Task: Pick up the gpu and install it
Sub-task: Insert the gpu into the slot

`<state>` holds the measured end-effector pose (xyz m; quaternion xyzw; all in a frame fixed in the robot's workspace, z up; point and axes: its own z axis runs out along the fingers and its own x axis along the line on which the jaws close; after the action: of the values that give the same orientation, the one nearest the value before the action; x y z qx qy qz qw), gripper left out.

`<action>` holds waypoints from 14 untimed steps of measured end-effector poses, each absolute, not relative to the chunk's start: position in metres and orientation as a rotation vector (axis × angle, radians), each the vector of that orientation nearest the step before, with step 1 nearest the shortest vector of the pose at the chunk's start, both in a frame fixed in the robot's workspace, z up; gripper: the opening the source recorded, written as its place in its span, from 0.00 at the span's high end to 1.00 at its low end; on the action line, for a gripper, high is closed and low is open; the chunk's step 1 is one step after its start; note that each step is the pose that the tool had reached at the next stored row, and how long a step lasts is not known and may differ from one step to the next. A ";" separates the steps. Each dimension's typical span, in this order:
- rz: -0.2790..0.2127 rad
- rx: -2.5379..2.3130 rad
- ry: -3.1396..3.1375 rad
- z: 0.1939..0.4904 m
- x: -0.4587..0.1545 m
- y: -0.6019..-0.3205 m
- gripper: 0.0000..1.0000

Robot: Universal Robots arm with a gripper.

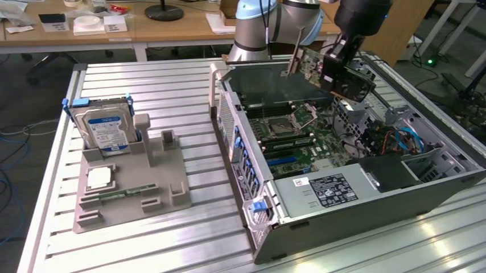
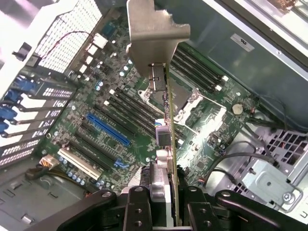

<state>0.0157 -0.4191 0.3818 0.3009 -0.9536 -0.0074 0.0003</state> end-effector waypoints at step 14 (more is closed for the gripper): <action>-0.023 1.138 -2.927 0.382 0.016 -0.419 0.70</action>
<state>0.0156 -0.4192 0.3818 0.3624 -0.9320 -0.0075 0.0007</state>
